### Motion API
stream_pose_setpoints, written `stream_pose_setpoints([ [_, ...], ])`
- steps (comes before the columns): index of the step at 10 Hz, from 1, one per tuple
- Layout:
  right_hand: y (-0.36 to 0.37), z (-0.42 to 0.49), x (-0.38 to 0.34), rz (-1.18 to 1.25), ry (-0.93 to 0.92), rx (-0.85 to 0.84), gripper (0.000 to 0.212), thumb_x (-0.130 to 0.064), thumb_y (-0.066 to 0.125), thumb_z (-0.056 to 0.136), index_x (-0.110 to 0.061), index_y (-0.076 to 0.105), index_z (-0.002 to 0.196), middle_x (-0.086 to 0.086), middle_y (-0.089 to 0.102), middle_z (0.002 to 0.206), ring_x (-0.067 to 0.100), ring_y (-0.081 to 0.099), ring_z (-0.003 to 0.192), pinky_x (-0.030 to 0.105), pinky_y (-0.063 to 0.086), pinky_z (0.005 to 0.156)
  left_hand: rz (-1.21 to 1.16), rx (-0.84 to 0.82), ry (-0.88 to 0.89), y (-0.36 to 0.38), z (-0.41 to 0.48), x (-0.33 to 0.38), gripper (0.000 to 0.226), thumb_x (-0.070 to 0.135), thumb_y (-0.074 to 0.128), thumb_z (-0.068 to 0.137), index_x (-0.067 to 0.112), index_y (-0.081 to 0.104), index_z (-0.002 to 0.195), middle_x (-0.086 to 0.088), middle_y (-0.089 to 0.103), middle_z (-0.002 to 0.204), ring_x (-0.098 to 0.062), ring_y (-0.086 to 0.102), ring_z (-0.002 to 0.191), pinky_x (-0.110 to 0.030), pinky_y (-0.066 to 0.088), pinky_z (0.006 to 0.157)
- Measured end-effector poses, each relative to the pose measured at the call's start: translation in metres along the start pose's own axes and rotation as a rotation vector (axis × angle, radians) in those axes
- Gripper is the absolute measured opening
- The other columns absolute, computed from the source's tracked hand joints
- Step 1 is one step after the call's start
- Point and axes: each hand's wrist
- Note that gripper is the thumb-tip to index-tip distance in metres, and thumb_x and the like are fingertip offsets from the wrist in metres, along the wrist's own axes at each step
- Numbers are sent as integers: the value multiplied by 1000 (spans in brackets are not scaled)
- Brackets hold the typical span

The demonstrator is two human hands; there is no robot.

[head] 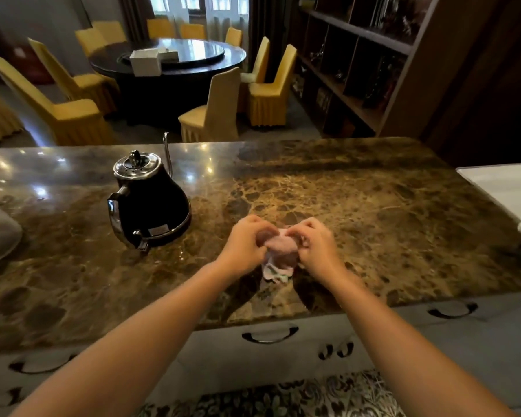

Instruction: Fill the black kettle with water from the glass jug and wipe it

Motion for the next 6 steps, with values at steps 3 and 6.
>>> stream_pose_setpoints([
  [3, 1, -14, 2, -232, 84, -306, 27, 0, 61, 86, -12, 80, 101, 6, 64, 115, 26, 61, 109, 33, 50, 94, 349, -371, 153, 15, -40, -29, 57, 20, 56, 91, 29, 49, 146, 3, 47, 152, -19, 43, 138, -30, 32, 115],
  [6, 2, 44, -67, -762, 204, -468, 30, -38, 58, 94, -24, 71, 118, 9, 60, 131, 33, 47, 127, 49, 39, 106, 438, -434, 7, -39, -9, -28, 44, 38, 51, 98, 25, 55, 139, -2, 65, 131, -23, 60, 119, -38, 49, 100],
])
Point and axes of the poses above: each hand's wrist, its own z-axis towards the middle knuckle, its own y-axis out of the palm, x = y × z
